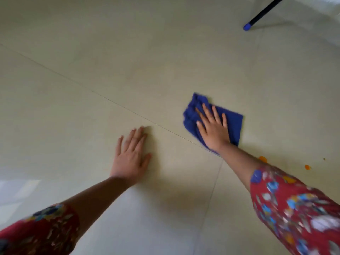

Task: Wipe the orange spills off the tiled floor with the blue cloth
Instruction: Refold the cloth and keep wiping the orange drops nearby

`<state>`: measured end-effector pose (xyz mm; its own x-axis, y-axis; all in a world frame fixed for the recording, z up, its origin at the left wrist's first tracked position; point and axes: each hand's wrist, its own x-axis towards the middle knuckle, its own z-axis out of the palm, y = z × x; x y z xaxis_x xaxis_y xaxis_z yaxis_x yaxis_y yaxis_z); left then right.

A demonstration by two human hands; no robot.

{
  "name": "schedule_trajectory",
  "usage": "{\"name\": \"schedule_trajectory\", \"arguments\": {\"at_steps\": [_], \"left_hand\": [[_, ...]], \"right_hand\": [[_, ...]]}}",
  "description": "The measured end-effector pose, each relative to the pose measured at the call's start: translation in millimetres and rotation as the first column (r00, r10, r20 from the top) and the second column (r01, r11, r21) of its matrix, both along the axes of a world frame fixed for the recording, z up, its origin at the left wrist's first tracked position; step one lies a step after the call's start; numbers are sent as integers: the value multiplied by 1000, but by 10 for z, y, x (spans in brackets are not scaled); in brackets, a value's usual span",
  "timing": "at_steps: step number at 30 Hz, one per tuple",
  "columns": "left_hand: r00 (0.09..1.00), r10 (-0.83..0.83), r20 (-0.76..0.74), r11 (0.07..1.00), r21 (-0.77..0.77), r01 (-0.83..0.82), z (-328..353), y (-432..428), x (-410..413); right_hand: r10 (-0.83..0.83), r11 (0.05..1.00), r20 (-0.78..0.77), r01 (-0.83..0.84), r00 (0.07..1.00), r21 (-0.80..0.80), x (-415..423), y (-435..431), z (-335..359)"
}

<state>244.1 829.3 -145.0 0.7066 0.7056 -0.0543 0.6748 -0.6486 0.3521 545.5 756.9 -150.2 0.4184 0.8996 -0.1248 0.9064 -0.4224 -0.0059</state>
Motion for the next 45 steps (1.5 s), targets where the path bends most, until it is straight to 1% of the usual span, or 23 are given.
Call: {"name": "schedule_trajectory", "arguments": {"at_steps": [2, 3, 5, 7, 9, 15, 19, 20, 22, 24, 26, 27, 29, 31, 33, 35, 36, 37, 38, 40, 41, 43, 45], "left_hand": [[1000, -20, -4, 992, -126, 19, 36, -311, 515], [1000, -11, -25, 981, -193, 6, 45, -458, 770], [995, 15, -103, 955, -295, -45, 74, -689, 1196], [981, -22, -195, 953, -301, -39, 66, -783, 1336], [972, -43, -232, 958, -285, -26, 61, -829, 1345], [968, -34, -248, 957, -288, -40, 103, -827, 1373], [970, -13, -243, 955, -290, -60, 98, -833, 1360], [971, -9, -237, 957, -285, -60, 94, -838, 1373], [970, -14, -244, 958, -280, -56, 102, -827, 1379], [965, -15, -264, 961, -271, -59, 123, -823, 1387], [963, -12, -269, 964, -259, -60, 170, -859, 1394], [965, -15, -262, 967, -250, -53, 192, -900, 1400], [974, -23, -227, 972, -233, -31, 230, -1046, 1433], [983, -37, -180, 973, -231, -6, 221, -1191, 1476], [993, -38, -116, 971, -239, 9, 175, -1304, 1499], [996, -34, -83, 969, -247, 13, 135, -1405, 1516], [995, -40, -92, 968, -252, 15, 116, -1449, 1517], [994, -47, -101, 966, -257, 20, 97, -1482, 1514], [993, -54, -104, 966, -258, 26, 83, -1523, 1510], [996, -53, -76, 965, -258, 32, 50, -1558, 1480], [997, -51, -55, 964, -263, 35, 39, -1559, 1462], [998, -51, -38, 964, -262, 40, 15, -1541, 1415], [995, -71, -69, 973, -224, 54, -9, -1550, 1385]], "right_hand": [[-124, 992, -40, 125, 991, 14, 78, 303, -10], [-109, 994, -42, 110, 993, 18, 55, 331, -23], [76, 996, -19, -76, 997, 36, 6, 73, -48], [246, 967, -7, -245, 969, 62, 68, -329, -70], [274, 961, -34, -272, 961, 38, 470, -419, -60], [-113, 994, -48, 113, 992, -7, 1507, 86, 26], [-237, 972, -86, 236, 968, -17, 1389, 193, 53], [-200, 980, -67, 200, 977, -14, 1238, 118, 43], [59, 998, -59, -59, 997, 8, 826, -168, 19], [361, 932, -84, -363, 929, 0, 649, -541, 1], [444, 892, -113, -450, 889, -34, 947, -656, 59], [381, 922, -106, -386, 918, -30, 1156, -665, 72], [110, 994, -106, -111, 988, -7, 1562, -767, 105], [-70, 996, -203, 80, 977, 41, 1761, -971, 82], [-142, 969, -381, 206, 914, 134, 1713, -1203, 110], [-274, 883, -618, 447, 737, 141, 1606, -1405, 167], [-302, 853, -680, 508, 668, 119, 1530, -1470, 196], [-282, 866, -681, 484, 676, 123, 1426, -1516, 208], [-228, 906, -626, 398, 746, 145, 1278, -1594, 205], [-34, 981, -420, 110, 907, 158, 850, -1836, 108], [53, 991, -314, -11, 948, 134, 609, -2041, 81], [216, 974, -148, -204, 965, 94, 270, -2522, 45], [190, 982, -84, -187, 978, 38, 364, -2851, -1]]}}
